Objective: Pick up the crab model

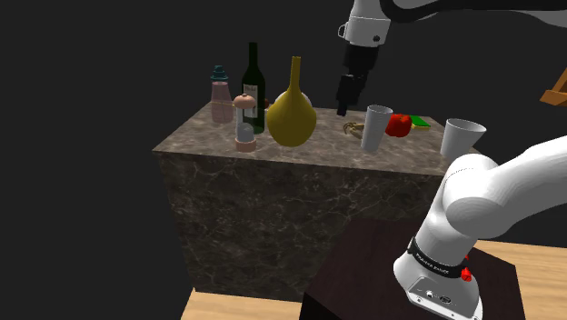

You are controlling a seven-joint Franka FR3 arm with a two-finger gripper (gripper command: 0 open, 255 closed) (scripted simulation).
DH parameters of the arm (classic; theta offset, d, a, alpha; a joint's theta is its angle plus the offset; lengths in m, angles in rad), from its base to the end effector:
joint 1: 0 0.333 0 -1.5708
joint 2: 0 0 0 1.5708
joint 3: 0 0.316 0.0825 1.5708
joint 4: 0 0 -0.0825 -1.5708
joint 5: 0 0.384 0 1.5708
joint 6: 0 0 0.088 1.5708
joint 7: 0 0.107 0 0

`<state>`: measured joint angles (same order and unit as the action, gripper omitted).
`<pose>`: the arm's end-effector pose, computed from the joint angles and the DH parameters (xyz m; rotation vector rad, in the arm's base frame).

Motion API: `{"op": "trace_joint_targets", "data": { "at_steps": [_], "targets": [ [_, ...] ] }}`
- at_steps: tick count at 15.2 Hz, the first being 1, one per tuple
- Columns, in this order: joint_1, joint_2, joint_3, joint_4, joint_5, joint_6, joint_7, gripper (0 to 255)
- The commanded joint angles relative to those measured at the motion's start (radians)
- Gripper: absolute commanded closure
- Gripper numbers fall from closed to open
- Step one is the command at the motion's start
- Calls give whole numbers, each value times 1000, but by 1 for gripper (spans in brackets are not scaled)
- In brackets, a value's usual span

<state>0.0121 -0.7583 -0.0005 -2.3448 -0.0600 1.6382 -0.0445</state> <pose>0.3213 -0.0024 0.5935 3.0788 0.0904 0.0781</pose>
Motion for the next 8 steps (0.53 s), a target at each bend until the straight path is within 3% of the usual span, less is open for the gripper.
{"op": "trace_joint_targets", "data": {
  "at_steps": [1,8],
  "targets": [
    [0,0,0,0,0,0,0,0],
    [2,-31,-160,-112,-163,86,-329,0]
  ]
}}
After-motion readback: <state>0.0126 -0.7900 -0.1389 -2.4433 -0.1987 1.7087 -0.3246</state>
